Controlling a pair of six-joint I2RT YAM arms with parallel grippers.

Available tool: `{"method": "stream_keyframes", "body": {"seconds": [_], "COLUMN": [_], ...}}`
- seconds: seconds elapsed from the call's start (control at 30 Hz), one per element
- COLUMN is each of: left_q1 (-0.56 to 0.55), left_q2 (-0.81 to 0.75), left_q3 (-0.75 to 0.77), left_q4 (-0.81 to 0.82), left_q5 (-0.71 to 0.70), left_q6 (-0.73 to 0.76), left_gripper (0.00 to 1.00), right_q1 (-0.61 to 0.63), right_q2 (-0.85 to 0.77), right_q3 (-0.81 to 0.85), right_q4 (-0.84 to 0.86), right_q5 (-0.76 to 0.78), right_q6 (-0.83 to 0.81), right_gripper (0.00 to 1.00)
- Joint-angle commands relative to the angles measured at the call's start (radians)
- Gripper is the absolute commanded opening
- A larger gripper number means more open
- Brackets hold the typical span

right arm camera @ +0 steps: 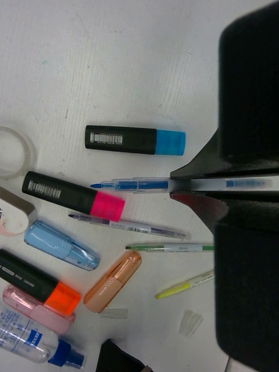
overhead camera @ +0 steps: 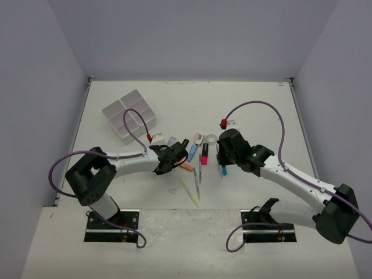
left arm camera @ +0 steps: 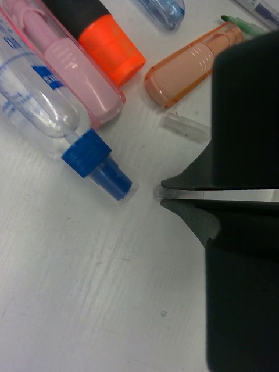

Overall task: Sort the stationery into containers
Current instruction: Pick up the pen cap from the center of the board, then close the pen cap on the pen.

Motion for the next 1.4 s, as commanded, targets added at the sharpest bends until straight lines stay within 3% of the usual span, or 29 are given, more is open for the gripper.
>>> {"method": "stream_keyframes", "body": {"seconds": [0.0,0.07,0.2,0.33,0.5,0.6,0.9,1.37], "left_q1": [-0.009,-0.024,-0.053,-0.056,-0.057,-0.056,-0.056,-0.055], "left_q2": [-0.122,-0.172,-0.325,-0.483,-0.634,-0.669,-0.666,-0.638], "left_q3": [-0.046,-0.038,0.025,0.042,-0.069,-0.111,-0.135,-0.187], "left_q4": [-0.004,0.003,0.113,0.343,0.813,0.912,0.967,1.064], "left_q5": [0.021,0.026,0.047,0.023,0.212,0.289,0.394,0.463], "left_q6": [0.008,0.039,0.252,0.509,0.692,0.695,0.673,0.633], "left_gripper": [0.00,0.00,0.00,0.00,0.00,0.00,0.00,0.00], "right_q1": [-0.002,-0.002,-0.001,0.019,0.101,0.145,0.160,0.162], "right_q2": [-0.072,-0.096,-0.223,-0.330,-0.390,-0.406,-0.423,-0.418], "right_q3": [-0.024,-0.057,-0.193,-0.371,-0.406,-0.394,-0.366,-0.336], "right_q4": [0.078,0.136,0.445,0.756,0.878,0.890,0.840,0.819], "right_q5": [-0.078,-0.207,-0.547,-0.681,-0.601,-0.533,-0.389,-0.321], "right_q6": [-0.032,-0.070,-0.077,0.045,0.082,0.095,0.111,0.102], "right_gripper": [0.00,0.00,0.00,0.00,0.00,0.00,0.00,0.00]}}
